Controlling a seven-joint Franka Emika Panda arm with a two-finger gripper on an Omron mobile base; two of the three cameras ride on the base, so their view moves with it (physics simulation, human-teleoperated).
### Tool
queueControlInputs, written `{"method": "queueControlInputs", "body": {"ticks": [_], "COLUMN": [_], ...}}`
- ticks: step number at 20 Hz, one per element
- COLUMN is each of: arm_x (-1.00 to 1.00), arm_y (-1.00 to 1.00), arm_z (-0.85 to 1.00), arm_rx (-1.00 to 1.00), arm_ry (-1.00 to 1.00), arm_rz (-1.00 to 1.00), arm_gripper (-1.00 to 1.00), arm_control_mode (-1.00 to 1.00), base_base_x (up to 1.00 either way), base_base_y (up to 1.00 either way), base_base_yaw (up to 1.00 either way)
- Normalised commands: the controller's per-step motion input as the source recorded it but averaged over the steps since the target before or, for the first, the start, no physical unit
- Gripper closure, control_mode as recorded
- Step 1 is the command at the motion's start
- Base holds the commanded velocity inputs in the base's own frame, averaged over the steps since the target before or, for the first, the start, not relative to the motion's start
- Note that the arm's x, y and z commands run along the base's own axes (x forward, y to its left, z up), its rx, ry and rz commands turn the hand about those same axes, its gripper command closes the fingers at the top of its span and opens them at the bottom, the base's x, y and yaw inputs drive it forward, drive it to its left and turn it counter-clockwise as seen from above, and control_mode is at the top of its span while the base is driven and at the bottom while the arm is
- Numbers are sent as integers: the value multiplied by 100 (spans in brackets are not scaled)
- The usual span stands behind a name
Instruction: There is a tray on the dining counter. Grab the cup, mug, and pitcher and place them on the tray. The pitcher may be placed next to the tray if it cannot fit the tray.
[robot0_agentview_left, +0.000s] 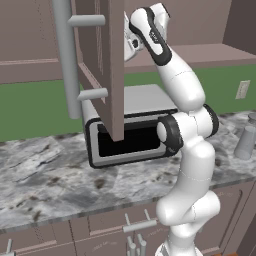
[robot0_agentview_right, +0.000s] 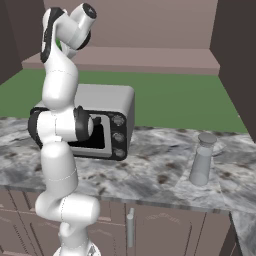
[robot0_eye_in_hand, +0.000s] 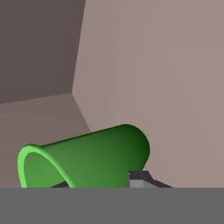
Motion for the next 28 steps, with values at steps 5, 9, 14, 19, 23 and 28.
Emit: {"method": "queueControlInputs", "body": {"ticks": [5,9,14,19,23,28], "arm_x": [-3,-3,-1,-36,-84,-100], "arm_y": [-3,-13,-11,-16,-38,-41], "arm_z": [-1,-19,-41,-22,0,0], "arm_rx": [2,11,14,6,0,0], "arm_ry": [0,-3,-6,-9,-21,-20], "arm_rz": [0,-1,-6,-4,-1,0], "arm_gripper": [100,100,100,100,100,100], "arm_control_mode": [-100,-100,-100,-100,-100,-100], "base_base_x": [0,0,0,0,0,0], "base_base_y": [0,0,0,0,0,0], "base_base_yaw": [0,0,0,0,0,0]}}
